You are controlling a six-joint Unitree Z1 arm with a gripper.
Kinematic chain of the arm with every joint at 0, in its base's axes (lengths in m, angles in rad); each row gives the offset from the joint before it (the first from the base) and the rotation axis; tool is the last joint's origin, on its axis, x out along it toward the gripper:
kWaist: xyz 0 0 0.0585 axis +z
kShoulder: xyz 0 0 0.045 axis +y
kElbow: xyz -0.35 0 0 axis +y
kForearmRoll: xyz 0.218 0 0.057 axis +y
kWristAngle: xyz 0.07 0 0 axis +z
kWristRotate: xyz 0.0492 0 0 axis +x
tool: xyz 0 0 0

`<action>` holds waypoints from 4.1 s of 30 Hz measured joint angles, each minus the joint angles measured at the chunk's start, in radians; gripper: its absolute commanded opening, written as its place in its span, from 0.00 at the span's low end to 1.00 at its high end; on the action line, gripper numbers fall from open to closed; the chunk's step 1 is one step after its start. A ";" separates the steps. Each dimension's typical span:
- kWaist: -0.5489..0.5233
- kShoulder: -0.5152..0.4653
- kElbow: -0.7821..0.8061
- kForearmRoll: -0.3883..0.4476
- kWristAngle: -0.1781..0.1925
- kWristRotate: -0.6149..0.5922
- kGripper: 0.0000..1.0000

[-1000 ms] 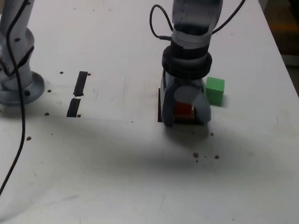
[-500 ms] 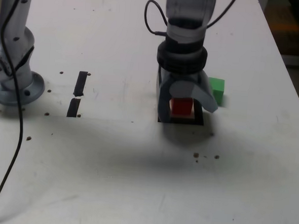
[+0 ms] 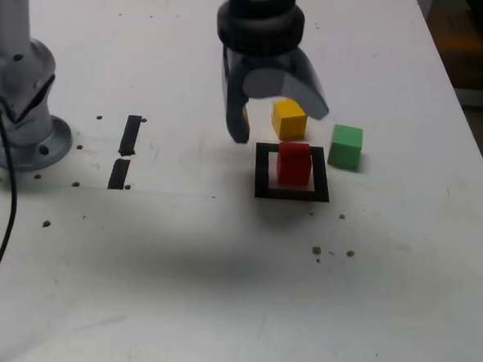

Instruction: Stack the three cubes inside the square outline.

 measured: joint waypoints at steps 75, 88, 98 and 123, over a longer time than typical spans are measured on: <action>0.308 0.314 -0.177 0.091 -0.006 0.214 0.94; 0.302 0.346 -0.177 0.051 -0.047 0.235 0.90; 0.309 0.352 -0.167 0.051 -0.062 0.235 0.62; 0.303 0.220 -0.170 0.116 0.015 0.190 0.19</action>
